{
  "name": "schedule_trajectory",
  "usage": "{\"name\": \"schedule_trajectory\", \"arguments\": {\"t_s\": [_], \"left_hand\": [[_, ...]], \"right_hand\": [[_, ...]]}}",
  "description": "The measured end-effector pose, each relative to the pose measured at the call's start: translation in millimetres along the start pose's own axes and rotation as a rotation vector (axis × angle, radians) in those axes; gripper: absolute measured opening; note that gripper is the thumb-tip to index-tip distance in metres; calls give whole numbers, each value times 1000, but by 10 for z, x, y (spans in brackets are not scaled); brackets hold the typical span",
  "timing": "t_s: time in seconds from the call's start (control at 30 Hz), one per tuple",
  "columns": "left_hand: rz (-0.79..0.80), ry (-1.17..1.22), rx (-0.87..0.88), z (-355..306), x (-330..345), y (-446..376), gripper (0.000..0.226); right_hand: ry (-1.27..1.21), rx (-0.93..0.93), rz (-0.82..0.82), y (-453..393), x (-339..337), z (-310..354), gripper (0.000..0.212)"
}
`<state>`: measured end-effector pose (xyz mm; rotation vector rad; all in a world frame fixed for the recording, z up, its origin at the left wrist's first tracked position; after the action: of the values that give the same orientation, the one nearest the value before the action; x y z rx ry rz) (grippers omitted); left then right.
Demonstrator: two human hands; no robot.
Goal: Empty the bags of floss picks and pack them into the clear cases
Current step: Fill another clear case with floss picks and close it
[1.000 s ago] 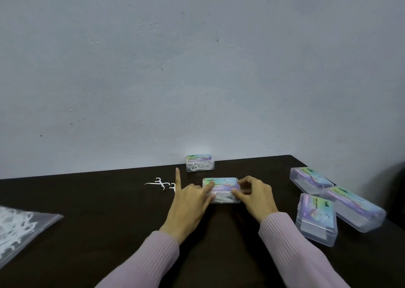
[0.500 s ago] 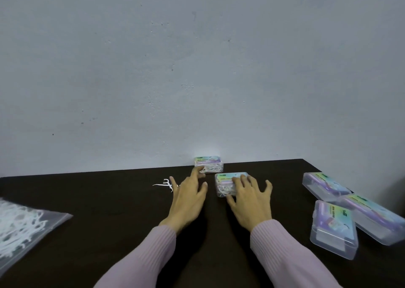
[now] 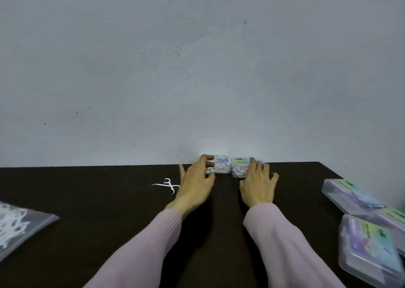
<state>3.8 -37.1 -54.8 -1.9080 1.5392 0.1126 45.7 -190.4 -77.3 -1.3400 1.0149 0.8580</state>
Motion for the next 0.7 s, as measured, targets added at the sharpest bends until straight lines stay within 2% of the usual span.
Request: {"name": "schedule_trajectory", "arguments": {"t_s": [0.13,0.33,0.43,0.7], "left_hand": [[4,-22,2,36,20,-101,40],[9,-56,6,64,51,-131,38],[16,-44,9,15,90,-69,39],[66,83,46,-259,291,298,37]], "right_hand": [[-29,-24,15,-123,61,61,54],[-91,-33,98,-95,81,70,62],[-125,-18,82,12,-7,1,64],[-192,-45,-7,523,-439,-227,54]]}}
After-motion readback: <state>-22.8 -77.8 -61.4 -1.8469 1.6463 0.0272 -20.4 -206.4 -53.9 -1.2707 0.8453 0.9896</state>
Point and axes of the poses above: each hand's wrist, its own y-axis away from the middle knuckle, its own x-axis out of the palm, z = x × y, the point moved 7 cm from there along -y, towards the middle knuckle, and after that the axes turned 12 degrees about y, right-handed, at the moved point
